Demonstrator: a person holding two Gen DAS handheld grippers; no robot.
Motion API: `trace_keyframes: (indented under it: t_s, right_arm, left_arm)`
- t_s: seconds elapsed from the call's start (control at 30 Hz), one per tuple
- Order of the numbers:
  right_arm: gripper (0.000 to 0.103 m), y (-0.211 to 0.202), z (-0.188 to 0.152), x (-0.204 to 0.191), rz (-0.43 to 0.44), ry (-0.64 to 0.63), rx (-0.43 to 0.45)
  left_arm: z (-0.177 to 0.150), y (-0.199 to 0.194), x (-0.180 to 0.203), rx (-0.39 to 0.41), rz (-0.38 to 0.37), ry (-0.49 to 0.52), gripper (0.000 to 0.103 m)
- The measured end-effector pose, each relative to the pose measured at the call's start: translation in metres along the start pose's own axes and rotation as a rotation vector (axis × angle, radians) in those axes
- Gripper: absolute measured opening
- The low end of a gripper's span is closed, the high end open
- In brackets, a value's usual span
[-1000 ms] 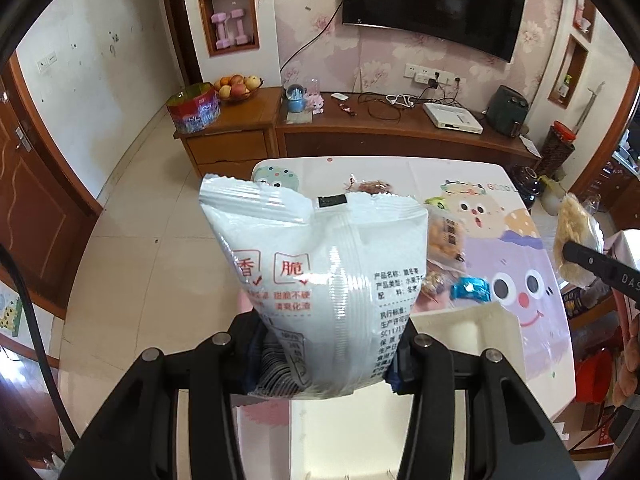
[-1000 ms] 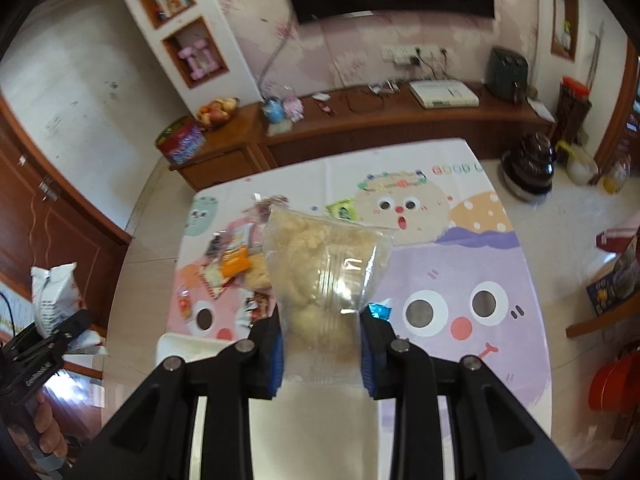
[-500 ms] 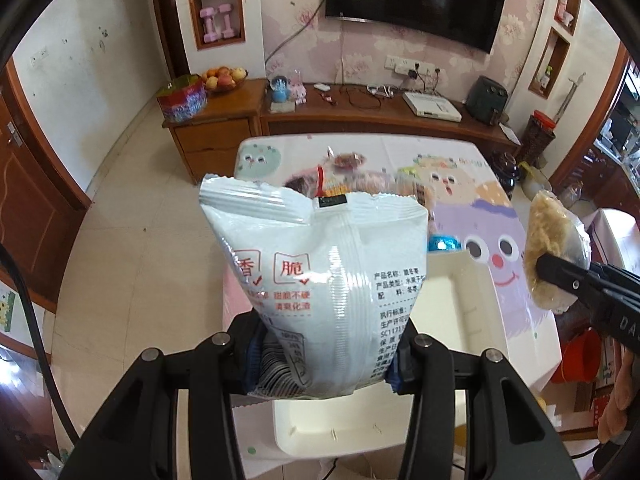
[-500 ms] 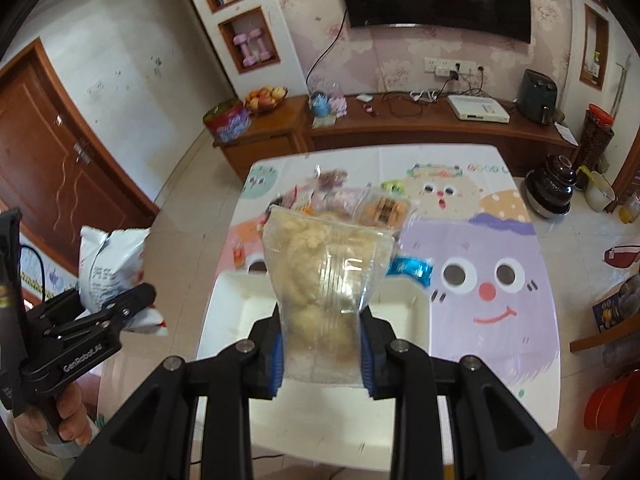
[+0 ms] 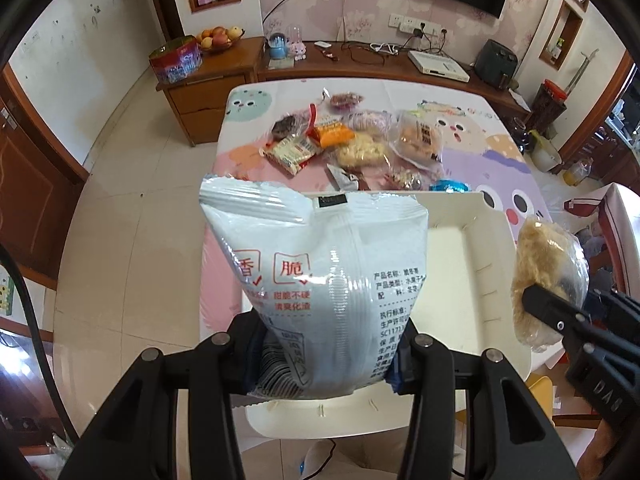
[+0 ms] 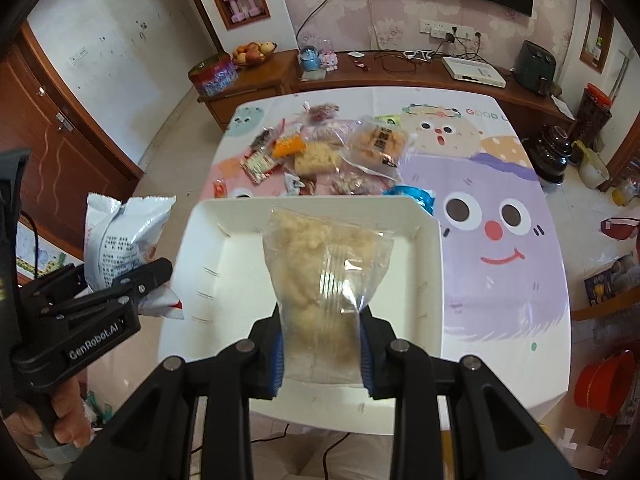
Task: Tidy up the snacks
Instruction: 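Carry both bags over the white tray and open both tools to drop them, then lift both tools from the tray and move them back over the snack pile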
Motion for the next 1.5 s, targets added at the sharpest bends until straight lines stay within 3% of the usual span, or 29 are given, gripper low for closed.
trace_keyframes:
  t_s: [0.3,0.6,0.93,1.0,1.07,1.27,1.5]
  right_arm:
    - [0.03,0.017,-0.02,0.007,-0.085,-0.021,0.017]
    - [0.03,0.041,-0.044,0.004,-0.058,-0.024,-0.041]
    - [0.03,0.048,-0.049,0.007,-0.068,-0.025,-0.065]
    - [0.03,0.049,-0.049,0.007,-0.073,-0.025,-0.069]
    - [0.031,0.05,-0.05,0.008,-0.08,-0.026,-0.073]
    - [0.042,0.047,-0.051,0.012,-0.105,-0.026,-0.068]
    - [0.044,0.038,-0.05,0.015,-0.113,-0.032,-0.045]
  left_arm:
    - [-0.019,0.03,0.025,-0.085,-0.027,0.074,0.046]
    - [-0.032,0.049,0.045,-0.147,-0.023,0.144,0.046]
    - [-0.036,0.055,0.043,-0.175,-0.002,0.145,0.047]
    - [-0.036,0.056,0.042,-0.181,0.003,0.141,0.054]
    - [-0.037,0.057,0.041,-0.184,0.016,0.141,0.084]
    - [-0.037,0.057,0.04,-0.184,0.03,0.139,0.085]
    - [-0.035,0.051,0.044,-0.164,0.034,0.14,0.085]
Point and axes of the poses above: each gripper's, at about its wrist camera, not at the fingertips, and y roughly the way its jaws point, x to its right, z to its top, the point moved 8 cm from there along y, roughly the way its jaws point, and after that the axes turned 8 degrees about z, right-handed, at the moved point
